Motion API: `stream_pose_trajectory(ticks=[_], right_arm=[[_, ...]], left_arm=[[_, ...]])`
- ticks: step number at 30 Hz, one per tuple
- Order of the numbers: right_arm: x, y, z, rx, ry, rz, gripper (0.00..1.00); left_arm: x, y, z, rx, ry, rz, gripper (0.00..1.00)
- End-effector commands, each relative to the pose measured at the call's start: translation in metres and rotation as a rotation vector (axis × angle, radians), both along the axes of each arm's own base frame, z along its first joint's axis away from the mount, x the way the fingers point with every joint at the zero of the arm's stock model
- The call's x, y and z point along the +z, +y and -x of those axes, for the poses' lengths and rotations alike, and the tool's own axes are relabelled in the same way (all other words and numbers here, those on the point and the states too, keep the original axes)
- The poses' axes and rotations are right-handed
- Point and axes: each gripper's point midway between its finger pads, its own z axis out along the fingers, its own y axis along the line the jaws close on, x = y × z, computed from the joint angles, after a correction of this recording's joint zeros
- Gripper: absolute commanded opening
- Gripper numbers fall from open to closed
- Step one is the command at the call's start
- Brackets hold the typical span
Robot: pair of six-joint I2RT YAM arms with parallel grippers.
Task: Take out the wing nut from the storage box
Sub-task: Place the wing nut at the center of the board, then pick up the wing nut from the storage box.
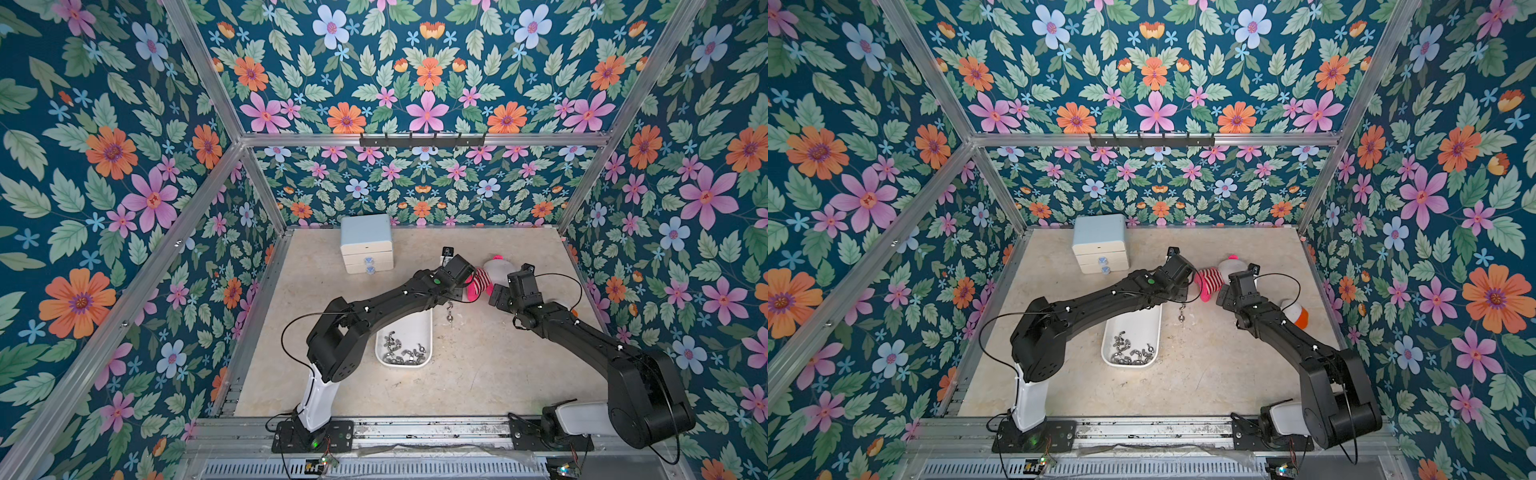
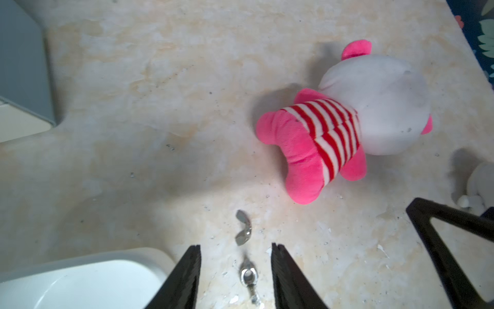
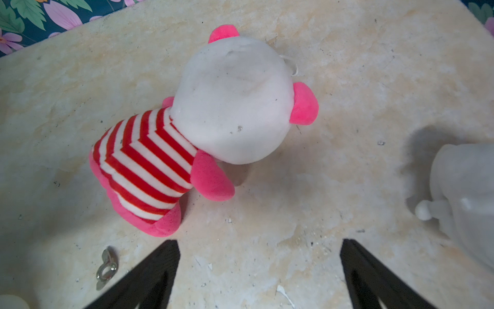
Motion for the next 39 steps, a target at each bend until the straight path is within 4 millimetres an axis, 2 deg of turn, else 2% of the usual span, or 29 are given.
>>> stream_pose_trajectory(ticks=[1,5,14,25,39], right_arm=[[0.002,0.002,-0.003,-0.001,-0.007,0.017,0.99],[0.003,0.007,-0.005,0.009,-0.009,0.014,0.99],[0.004,0.015,-0.005,0.024,-0.010,0.014,0.99],[0.005,0.021,-0.006,0.036,-0.007,0.014,0.99],[0.005,0.025,-0.010,0.050,-0.003,0.016,0.99]], left_arm=[[0.006,0.028,0.002,0.051,-0.027,-0.049,0.49],[0.012,0.053,0.012,0.085,-0.040,-0.067,0.49],[0.009,0.102,0.036,0.148,-0.044,-0.128,0.49],[-0.022,0.131,0.056,0.173,0.016,-0.205,0.49],[-0.068,0.151,0.077,0.210,0.113,-0.253,0.48]])
